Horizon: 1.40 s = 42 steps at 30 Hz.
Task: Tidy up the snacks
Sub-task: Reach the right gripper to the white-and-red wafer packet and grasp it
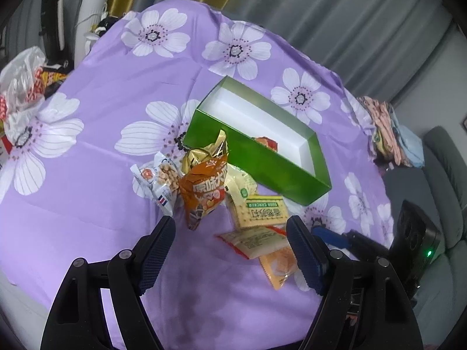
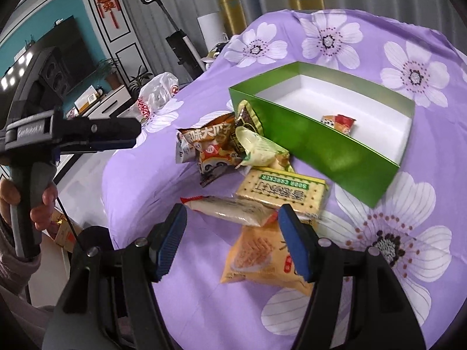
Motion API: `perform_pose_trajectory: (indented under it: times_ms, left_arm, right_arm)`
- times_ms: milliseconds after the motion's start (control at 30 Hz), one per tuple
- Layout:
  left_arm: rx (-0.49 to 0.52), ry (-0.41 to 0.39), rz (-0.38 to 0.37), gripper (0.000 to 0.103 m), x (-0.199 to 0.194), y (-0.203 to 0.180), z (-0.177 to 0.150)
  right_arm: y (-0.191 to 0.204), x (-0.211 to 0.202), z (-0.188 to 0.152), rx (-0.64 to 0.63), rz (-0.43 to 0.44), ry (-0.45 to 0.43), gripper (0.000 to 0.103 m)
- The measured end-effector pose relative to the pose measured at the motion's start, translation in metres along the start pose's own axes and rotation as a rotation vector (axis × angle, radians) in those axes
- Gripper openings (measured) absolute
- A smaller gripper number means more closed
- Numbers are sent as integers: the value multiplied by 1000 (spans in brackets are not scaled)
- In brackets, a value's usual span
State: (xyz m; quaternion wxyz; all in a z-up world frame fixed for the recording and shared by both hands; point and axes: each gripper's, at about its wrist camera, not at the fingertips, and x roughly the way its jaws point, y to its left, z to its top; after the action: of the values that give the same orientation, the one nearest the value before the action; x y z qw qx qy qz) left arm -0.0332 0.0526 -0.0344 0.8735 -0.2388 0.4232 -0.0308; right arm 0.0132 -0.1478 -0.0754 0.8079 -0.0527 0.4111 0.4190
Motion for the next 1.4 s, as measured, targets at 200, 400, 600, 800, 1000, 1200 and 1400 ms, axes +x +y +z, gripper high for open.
perform_pose_trajectory:
  times_ms: [200,400,600,800,1000,1200,1400]
  left_arm:
    - [19,27,-9,78,4,-1,-11]
    - [7,53,-44,78,12,1,-19]
    - [-2,73,-125,78,22,-3,-24]
    - [-46,108,-174,78,40,4,-31]
    - [-66,154,-216,78,59,5,-38]
    - [-93,189,-246,78,76,2,-39]
    - [-183,222,-320,78,91,9,-33]
  right_arm:
    - [6,1,-2,-9,8,-3,65]
    - [5,2,-4,6,-1,3,65]
    - [2,1,-13,37,-13,-12,65]
    - [-5,5,-28,84,-44,-4,67]
    - [-2,15,-28,34,-48,-3,66]
    - [-3,31,-21,-19,-80,6,64]
    - [1,42,-16,-119,-98,12,61]
